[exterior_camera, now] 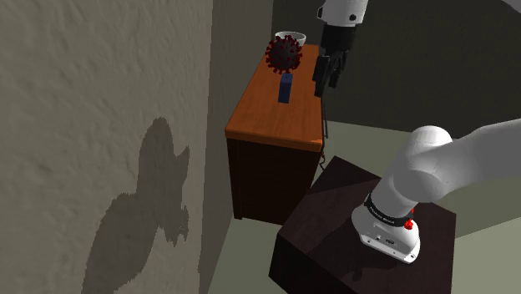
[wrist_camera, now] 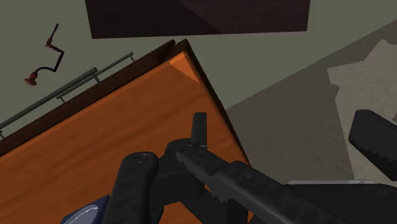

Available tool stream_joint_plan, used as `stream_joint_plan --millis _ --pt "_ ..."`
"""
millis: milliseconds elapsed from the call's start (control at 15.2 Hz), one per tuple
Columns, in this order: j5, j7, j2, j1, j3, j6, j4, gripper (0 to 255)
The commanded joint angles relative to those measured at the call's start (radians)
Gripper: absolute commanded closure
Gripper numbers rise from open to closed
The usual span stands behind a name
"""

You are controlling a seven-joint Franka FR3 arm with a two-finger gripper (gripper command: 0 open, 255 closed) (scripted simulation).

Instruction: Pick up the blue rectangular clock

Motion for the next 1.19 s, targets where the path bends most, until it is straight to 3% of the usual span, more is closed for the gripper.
stream_joint_plan --millis 0,594,1122 --pt "0.000 0.000 0.000 0.000 0.000 0.000 0.000 0" --pt "-0.039 0.082 0.273 -0.082 -0.031 0.217 0.078 0" --pt "-0.064 0.156 0.522 -0.145 -0.073 0.353 0.212 0"
